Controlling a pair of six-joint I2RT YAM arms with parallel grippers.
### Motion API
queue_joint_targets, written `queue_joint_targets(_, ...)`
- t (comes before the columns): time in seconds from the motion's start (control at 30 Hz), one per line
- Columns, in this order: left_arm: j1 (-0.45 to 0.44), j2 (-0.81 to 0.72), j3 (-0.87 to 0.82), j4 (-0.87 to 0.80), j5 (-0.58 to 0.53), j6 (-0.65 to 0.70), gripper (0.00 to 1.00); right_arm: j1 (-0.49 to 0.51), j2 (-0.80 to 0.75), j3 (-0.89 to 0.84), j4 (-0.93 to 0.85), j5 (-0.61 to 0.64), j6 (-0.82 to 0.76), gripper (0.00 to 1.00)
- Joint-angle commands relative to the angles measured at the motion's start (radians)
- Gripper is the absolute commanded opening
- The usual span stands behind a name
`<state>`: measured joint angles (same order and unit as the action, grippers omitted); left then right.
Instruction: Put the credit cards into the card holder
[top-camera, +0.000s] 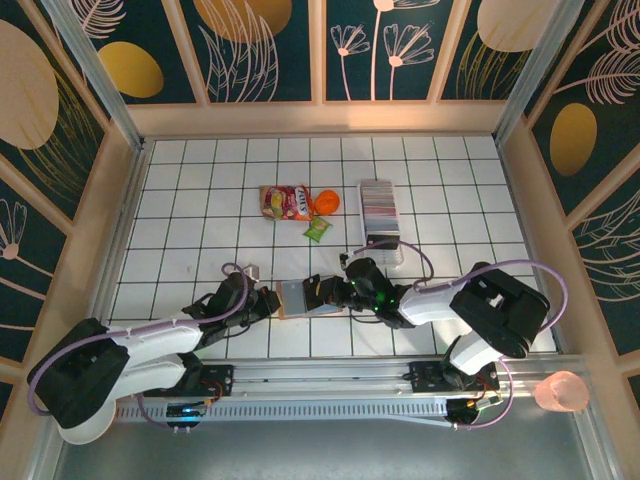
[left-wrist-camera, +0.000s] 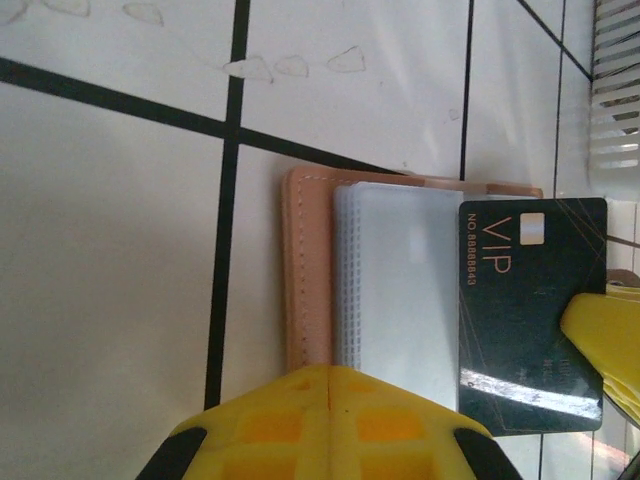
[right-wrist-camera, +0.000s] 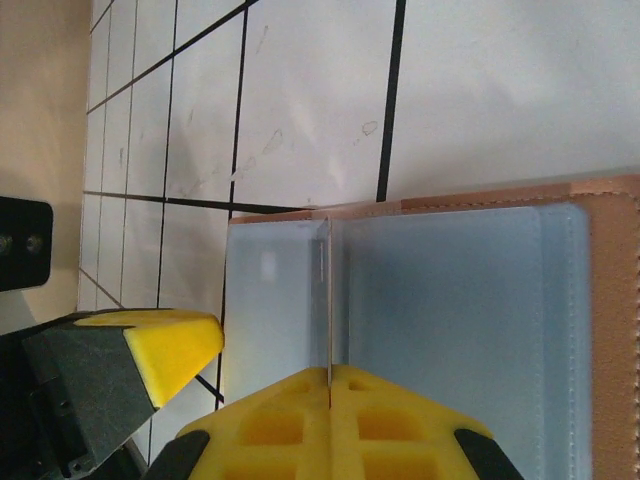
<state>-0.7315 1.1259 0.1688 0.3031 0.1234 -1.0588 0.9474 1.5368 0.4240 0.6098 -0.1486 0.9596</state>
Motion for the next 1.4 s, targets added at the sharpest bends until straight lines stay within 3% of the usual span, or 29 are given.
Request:
queue_joint_targets(0.0, -0.002, 0.012, -0.013, 0.034, 0.013, 0.013, 0.00, 0.014, 0.014, -0.008, 0.023, 0.061, 0.038, 0.00)
queue_joint_targets(0.37, -0.001, 0.022, -0.018, 0.034, 0.010, 0.019, 0.00, 0.029, 0.017, 0.007, -0.006, 0.043, 0.073, 0.00)
queue_joint_targets(1.37, -0.002, 0.049, -0.028, 0.042, 0.011, 0.025, 0.00, 0.039, 0.107, -0.002, 0.151, -0.057, 0.134, 0.00)
